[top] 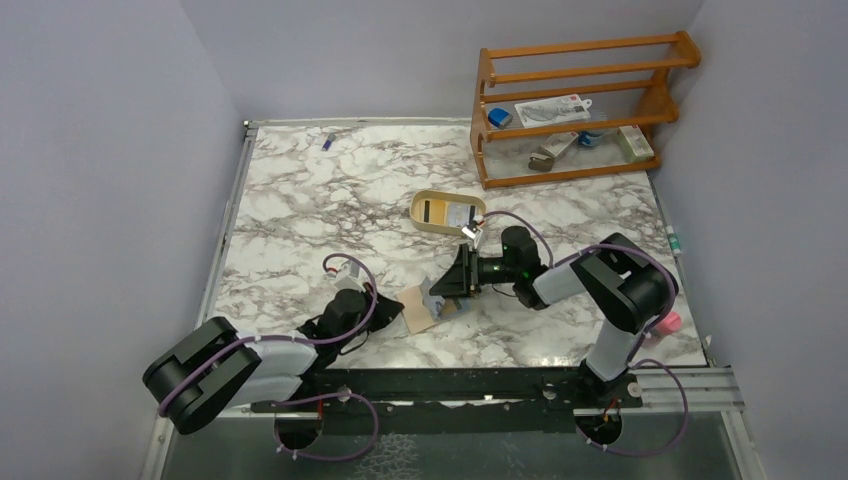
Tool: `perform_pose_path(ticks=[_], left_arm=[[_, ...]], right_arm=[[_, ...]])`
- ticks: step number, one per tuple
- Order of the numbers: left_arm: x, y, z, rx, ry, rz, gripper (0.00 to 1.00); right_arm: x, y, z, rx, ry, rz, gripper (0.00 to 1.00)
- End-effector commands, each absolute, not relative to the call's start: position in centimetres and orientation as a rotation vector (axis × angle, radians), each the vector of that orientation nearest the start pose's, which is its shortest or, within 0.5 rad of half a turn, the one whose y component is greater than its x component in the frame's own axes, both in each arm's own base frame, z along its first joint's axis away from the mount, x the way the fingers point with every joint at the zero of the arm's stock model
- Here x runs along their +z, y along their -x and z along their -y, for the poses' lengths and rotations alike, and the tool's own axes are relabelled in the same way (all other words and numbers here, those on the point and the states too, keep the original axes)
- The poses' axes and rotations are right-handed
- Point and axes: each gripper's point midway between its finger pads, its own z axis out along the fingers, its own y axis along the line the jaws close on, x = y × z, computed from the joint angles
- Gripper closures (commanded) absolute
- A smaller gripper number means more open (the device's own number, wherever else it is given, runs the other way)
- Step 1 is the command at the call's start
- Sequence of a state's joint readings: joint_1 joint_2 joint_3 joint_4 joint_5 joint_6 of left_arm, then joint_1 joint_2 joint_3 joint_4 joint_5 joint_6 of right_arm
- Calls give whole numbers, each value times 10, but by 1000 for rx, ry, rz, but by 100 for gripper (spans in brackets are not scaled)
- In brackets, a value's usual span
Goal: Take the credit cards out of the card holder
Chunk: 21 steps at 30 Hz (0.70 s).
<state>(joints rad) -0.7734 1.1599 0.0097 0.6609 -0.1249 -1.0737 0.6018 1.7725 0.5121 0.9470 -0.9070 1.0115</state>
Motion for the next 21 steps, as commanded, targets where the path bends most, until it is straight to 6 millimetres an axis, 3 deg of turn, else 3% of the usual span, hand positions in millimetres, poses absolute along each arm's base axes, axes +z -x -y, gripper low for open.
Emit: perform_pose_path(ticks=[1,12,16,18,21], left_arm=[[-10,-178,190,-858,363,-2264,100],[-14,-177,189,-847,351,-2279,100],[-15,-177,189,-842,351,-2286,100],[-15,-177,190,-842,348,-2288,100],[-15,-178,191,-841,345,-2291,100]], right_arm=[[89,-188,-327,1859,378,-2225,36],[52,-192,-322,1721,393,-2337,36],[49,-193,-321,1704,402,-2346,37],[49,-193,-322,1705,403,-2343,43],[48,-194,-322,1713,401,-2338,59]])
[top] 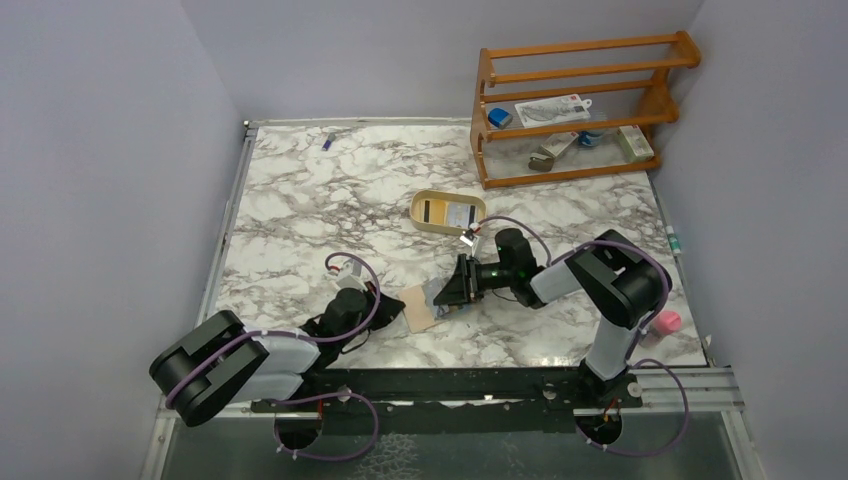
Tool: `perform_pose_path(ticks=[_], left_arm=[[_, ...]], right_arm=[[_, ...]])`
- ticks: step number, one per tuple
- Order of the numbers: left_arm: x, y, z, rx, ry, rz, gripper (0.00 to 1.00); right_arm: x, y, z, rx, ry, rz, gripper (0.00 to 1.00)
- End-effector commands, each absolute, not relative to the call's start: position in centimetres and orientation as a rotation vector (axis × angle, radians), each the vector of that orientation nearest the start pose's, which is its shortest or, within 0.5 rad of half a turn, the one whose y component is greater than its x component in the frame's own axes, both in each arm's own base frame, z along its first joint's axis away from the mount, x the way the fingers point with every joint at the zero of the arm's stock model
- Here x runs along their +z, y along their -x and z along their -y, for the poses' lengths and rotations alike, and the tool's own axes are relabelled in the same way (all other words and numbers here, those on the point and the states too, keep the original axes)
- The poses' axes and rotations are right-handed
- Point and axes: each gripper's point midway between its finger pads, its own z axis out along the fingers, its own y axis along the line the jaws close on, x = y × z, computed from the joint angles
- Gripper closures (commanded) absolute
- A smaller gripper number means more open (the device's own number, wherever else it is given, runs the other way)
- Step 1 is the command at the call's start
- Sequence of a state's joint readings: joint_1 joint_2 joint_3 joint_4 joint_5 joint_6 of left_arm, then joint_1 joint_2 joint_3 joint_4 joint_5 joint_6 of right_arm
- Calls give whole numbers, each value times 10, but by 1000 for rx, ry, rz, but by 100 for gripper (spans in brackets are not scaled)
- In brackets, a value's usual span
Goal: Take the credit cards out of the card holder
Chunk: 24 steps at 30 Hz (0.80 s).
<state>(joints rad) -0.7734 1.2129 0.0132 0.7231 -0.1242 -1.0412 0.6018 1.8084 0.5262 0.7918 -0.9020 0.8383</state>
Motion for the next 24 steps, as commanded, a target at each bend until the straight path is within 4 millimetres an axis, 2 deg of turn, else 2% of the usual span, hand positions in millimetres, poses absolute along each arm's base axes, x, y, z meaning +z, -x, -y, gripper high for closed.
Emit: perform_pose_path(ticks=[1,8,12,15,20,24], left_arm=[[-15,-178,192,-841,343,-2291,100],[-15,-177,191,-841,341,-2291,100],[-13,-179,192,-845,341,-2282,100],[-11,-179,192,-850,338,-2274,100],[-7,-181,192,-852,330,-2262,100],[-2,-183,193,-856,315,-2247,100]], right_arm=[[48,-194,-323,1714,399,-2339,66],[45,-195,-323,1711,400,-2342,99],[45,-199,-318,1642,397,-2367,99],[52,-216,-300,1508,361,-2384,99],[75,-247,-269,1193,361,-2395,99],[107,-265,-256,1092,340,-2313,99]])
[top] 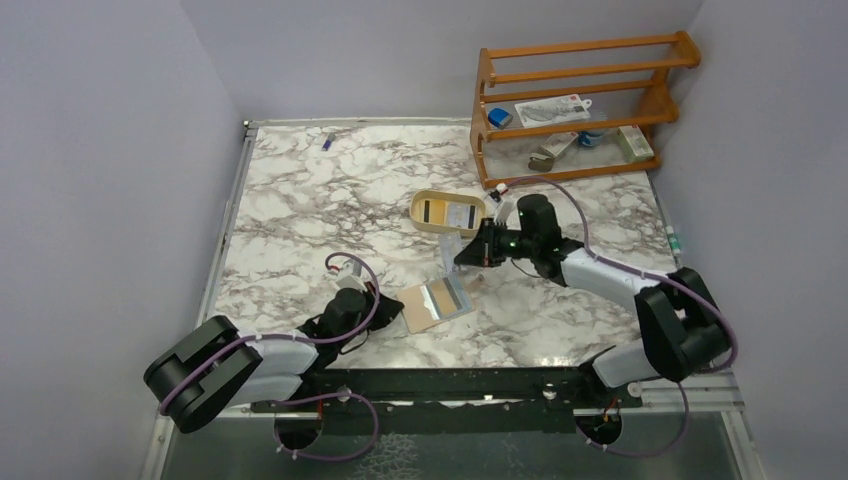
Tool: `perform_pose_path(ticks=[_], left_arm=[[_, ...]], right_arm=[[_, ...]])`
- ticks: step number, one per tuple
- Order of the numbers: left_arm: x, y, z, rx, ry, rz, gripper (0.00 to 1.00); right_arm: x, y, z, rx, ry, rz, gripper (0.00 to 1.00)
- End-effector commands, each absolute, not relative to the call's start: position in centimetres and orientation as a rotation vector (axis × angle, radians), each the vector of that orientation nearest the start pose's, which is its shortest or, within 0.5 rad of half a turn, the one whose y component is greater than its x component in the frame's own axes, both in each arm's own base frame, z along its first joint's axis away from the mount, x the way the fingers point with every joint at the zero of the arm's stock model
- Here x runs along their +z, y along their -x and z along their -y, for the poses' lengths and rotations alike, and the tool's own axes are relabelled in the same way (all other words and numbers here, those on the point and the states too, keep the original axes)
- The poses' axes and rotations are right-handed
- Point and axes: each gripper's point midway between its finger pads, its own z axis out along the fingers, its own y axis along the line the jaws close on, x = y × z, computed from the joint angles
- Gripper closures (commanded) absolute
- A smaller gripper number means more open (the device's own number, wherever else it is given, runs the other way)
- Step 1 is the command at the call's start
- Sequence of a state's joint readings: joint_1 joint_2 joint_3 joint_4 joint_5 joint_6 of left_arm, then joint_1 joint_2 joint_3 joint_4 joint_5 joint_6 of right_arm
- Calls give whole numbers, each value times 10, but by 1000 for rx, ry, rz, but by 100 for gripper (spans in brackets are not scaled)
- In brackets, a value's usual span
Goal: Take the credit cards out of the card holder
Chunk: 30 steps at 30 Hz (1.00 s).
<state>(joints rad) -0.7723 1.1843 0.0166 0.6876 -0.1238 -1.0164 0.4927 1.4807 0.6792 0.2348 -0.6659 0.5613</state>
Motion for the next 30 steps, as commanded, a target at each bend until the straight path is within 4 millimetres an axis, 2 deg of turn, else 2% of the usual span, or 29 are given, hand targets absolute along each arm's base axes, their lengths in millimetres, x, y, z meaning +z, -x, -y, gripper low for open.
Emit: perform_pose_path(ticks=[1,4,6,10,15,22,30], left_arm=[[-2,-184,193,-854,315,-2245,100],[1,-185,193,-855,304,-2236,100],[1,-184,193,-852,297,-2237,100],[2,-184,192,-847,294,-2236,100],[3,-184,191,-846,297,-2233,100],[6,-185,189,-837,298,-2222,100],[4,-182,187,-833,286,-2234,100]], right_arm=[[115,-272,-254,1078,327,-2286,99],[135,-297,-249,1070,285,-2220,99],[140,-316,-247,1068,259,-2211,99],[136,-350,-250,1133,176,-2216,99],[128,-379,-257,1165,95,-2234,99],[109,-392,-259,1165,36,-2262,99],[94,-397,-250,1123,-37,-2284,99]])
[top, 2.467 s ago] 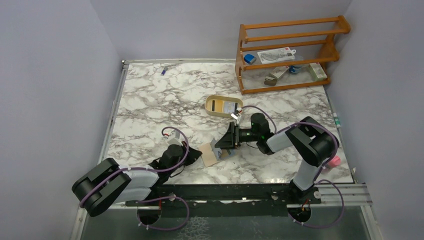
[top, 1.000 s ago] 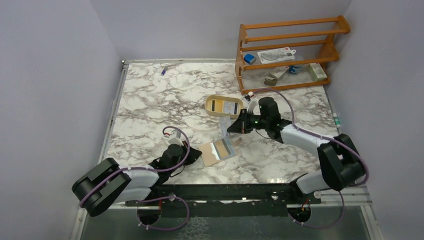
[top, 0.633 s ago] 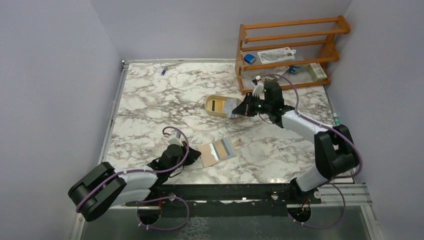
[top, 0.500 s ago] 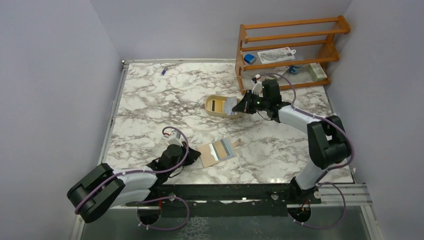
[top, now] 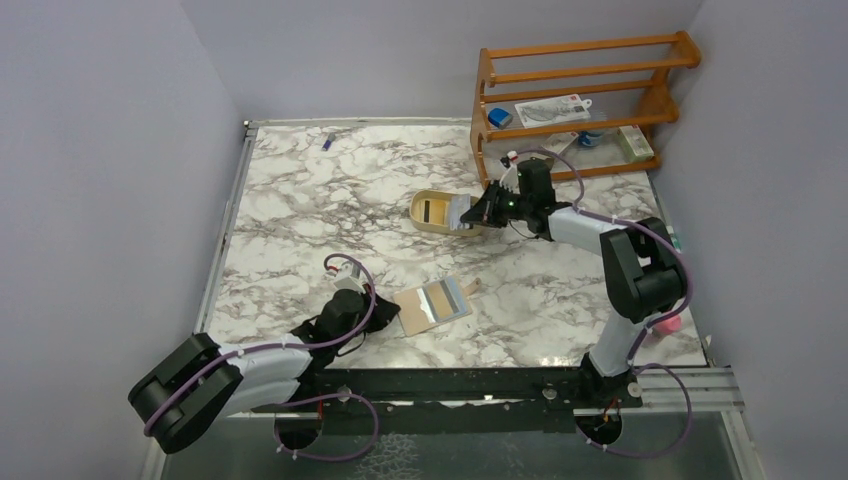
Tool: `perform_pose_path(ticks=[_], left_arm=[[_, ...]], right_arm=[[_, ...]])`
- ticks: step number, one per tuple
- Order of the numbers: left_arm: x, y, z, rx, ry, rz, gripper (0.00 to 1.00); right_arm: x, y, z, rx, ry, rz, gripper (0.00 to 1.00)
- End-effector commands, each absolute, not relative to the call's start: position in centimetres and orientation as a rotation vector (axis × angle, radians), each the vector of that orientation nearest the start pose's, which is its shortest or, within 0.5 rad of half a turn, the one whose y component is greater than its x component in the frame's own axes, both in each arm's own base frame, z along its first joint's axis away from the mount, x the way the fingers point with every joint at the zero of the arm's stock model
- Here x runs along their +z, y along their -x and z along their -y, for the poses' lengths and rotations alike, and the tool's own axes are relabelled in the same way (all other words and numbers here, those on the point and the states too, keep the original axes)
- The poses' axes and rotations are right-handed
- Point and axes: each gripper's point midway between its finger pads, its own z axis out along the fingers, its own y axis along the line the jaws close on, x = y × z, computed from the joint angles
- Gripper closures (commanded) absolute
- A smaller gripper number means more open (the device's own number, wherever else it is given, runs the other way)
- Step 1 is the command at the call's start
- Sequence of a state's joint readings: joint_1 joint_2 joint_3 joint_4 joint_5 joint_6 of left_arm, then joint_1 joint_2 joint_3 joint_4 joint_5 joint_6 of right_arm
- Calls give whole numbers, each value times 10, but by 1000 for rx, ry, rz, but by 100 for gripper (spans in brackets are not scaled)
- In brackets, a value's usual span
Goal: Take the credit cards out of the card holder
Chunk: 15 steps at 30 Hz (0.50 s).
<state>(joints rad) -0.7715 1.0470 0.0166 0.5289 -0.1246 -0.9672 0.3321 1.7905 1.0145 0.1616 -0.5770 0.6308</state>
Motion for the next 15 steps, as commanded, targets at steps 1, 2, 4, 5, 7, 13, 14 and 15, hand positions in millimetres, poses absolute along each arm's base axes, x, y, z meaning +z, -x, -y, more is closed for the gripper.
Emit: perform_pose_path(ticks=[1,2,4,5,7,13,14,15], left_arm=[[4,-181,187,-834,287,-2234,100],[4,-182,187,-834,286,-2231,100],[5,-181,187,-834,285,-2229,100],[5,-181,186,-829,286,-2229,100],[5,-182,185,-824,287,-2230,100],[4,-182,184,-816,284,-2234,100],[4,-182,184,-815,284,-2235,100],[3,-181,184,-812,283,-2239,100]], right_arm=[[93,-399,-248,1121,-51,-2284,99],[92,-401,-246,1121,-61,-2279,99],[89,-406,-244,1127,-82,-2278,99],[87,-408,-243,1132,-86,-2279,99],[84,-412,-243,1143,-92,-2283,99],[73,-415,-245,1155,-100,-2306,99],[71,-415,-245,1154,-104,-2309,99],[69,-415,-245,1156,-105,-2313,99]])
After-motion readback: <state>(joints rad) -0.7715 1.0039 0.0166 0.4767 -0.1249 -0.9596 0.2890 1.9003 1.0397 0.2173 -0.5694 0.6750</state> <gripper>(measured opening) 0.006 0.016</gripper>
